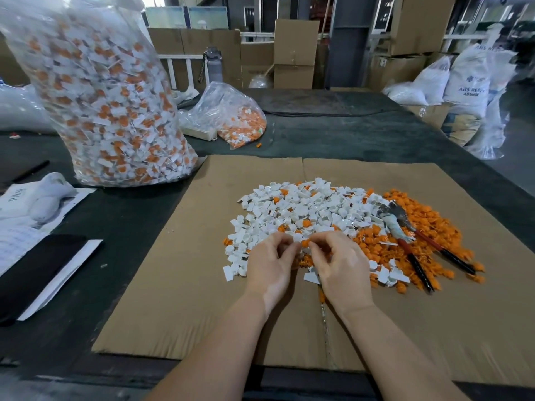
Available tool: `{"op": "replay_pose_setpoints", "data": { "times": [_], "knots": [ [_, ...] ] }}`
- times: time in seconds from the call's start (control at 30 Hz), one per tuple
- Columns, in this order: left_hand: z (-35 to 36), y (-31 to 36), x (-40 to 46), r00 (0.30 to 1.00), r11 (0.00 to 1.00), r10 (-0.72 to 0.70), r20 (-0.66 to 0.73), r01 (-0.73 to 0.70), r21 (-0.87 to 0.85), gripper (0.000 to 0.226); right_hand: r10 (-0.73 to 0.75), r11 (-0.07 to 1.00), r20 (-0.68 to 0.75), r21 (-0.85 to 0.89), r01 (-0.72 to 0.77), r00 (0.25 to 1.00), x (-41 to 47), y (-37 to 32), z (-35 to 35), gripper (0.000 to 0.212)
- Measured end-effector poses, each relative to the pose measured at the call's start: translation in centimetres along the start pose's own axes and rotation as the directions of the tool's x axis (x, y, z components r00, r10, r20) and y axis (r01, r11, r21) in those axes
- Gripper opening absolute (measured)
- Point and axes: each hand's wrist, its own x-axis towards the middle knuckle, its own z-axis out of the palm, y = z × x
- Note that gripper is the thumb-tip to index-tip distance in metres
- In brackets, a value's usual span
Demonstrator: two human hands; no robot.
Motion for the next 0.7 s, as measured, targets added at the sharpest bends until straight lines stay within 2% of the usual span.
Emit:
{"op": "replay_pose_setpoints", "data": {
  "times": [0.2,0.33,0.43,0.57,0.7],
  "knots": [
    [-0.01,-0.26,-0.08,1.000,1.000,0.010,0.009,-0.010,0.003,0.016,0.002,0.998,-0.003,-0.061,-0.003,1.000,-0.04,0.04,0.08,0.009],
    [0.11,-0.62,-0.06,0.998,0.995,0.056,0.014,-0.057,0.084,0.019,-0.004,0.995,0.024,-0.095,0.006,1.000,-0.22,-0.17,0.16,0.012],
    [0.12,-0.68,-0.14,0.996,0.989,0.081,0.020,-0.083,0.123,0.021,0.012,0.998,0.031,-0.060,-0.010,0.999,-0.26,-0.18,0.05,0.010],
    [0.08,-0.70,-0.02,0.997,0.993,0.076,0.027,-0.078,0.089,0.018,0.014,1.000,0.056,0.006,-0.015,0.998,-0.26,-0.07,-0.23,0.004],
    [0.05,-0.80,0.12,0.998,0.998,0.050,0.029,-0.051,0.029,0.015,0.055,0.996,0.089,0.060,-0.060,0.995,-0.25,-0.05,-0.27,0.013]
  ]
}}
